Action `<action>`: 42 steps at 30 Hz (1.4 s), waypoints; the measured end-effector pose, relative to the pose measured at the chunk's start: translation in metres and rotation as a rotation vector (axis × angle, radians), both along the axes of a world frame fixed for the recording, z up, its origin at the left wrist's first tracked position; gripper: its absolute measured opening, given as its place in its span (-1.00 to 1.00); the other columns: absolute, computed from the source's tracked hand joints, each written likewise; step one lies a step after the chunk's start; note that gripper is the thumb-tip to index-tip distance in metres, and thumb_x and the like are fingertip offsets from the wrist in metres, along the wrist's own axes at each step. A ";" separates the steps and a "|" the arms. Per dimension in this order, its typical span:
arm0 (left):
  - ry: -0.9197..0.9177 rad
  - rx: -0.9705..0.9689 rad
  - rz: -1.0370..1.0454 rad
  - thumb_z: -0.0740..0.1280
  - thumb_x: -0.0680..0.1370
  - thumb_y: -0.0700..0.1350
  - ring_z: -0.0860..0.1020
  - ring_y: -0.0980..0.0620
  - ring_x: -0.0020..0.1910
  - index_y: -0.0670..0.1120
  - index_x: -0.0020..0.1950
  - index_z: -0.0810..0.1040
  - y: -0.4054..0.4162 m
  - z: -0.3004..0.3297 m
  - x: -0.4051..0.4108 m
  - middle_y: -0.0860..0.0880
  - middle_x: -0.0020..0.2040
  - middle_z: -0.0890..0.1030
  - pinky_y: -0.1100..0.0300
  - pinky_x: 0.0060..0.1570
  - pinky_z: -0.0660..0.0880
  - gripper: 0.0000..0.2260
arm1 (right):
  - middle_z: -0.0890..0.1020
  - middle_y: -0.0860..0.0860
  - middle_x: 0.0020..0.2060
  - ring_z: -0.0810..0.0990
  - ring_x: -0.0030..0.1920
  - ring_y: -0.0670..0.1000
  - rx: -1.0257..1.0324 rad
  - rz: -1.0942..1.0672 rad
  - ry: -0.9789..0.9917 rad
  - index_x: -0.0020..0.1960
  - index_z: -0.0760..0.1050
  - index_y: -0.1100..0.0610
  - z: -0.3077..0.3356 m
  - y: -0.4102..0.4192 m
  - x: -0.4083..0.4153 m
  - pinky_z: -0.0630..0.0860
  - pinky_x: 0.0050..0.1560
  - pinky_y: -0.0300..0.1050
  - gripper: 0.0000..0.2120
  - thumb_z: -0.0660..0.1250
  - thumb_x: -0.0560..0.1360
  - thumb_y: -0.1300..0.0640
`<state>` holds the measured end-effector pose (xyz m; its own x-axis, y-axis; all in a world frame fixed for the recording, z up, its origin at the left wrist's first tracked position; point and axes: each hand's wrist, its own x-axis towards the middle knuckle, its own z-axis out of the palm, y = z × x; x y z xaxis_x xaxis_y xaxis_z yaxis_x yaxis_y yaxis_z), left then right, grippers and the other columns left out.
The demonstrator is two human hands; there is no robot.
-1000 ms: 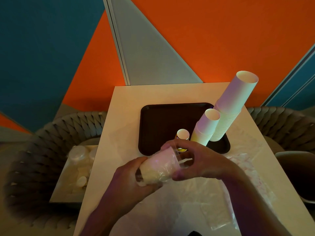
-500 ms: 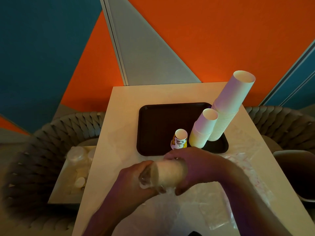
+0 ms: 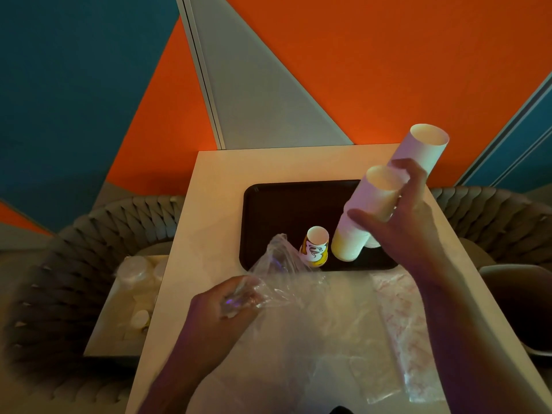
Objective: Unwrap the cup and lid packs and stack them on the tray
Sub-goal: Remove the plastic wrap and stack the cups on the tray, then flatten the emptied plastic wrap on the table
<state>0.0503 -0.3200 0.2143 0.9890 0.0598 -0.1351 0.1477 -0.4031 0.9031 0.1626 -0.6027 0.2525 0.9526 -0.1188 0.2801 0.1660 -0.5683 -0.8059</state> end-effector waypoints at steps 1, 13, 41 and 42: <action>0.002 -0.021 0.011 0.46 0.52 -0.11 0.65 0.27 -0.03 0.17 0.06 0.66 0.000 0.000 0.000 0.27 -0.06 0.69 0.46 -0.14 0.51 -0.80 | 0.51 0.00 0.16 0.56 -0.02 0.06 0.003 -0.037 -0.034 0.38 0.16 -0.10 -0.002 -0.001 0.004 0.49 -0.09 -0.08 -0.21 0.61 0.37 0.11; 0.005 -0.133 0.042 0.47 0.50 -0.18 0.68 0.18 -0.13 0.01 0.07 0.68 0.004 -0.005 -0.005 0.13 -0.12 0.73 0.45 -0.22 0.51 -0.82 | 0.61 0.06 0.18 0.52 0.00 0.08 -0.203 -0.188 0.082 0.22 0.44 0.09 -0.057 -0.007 0.038 0.34 -0.05 -0.09 -0.59 0.51 0.49 0.00; -0.104 -0.620 0.387 0.50 0.42 0.21 0.62 -0.02 0.22 0.04 0.39 0.46 -0.017 -0.008 0.012 -0.03 0.26 0.62 0.05 0.15 0.60 -0.39 | 0.70 0.09 -0.04 0.66 -0.06 0.03 1.213 0.325 0.845 0.04 0.61 0.13 -0.052 0.138 -0.061 0.59 -0.03 -0.09 -0.79 0.47 0.43 0.11; -0.121 -0.623 0.392 0.50 0.42 0.18 0.61 -0.04 0.24 0.04 0.41 0.44 -0.014 -0.008 0.012 -0.05 0.29 0.61 0.01 0.17 0.59 -0.39 | 0.70 0.10 -0.09 0.68 -0.11 0.02 1.211 0.296 0.802 0.02 0.60 0.15 -0.052 0.137 -0.060 0.61 -0.08 -0.10 -0.84 0.45 0.45 0.17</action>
<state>0.0625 -0.3339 0.2060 0.9210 0.3590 -0.1512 0.0609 0.2505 0.9662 0.1028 -0.4654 0.2002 0.8319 0.3310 -0.4454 -0.5548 0.4747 -0.6833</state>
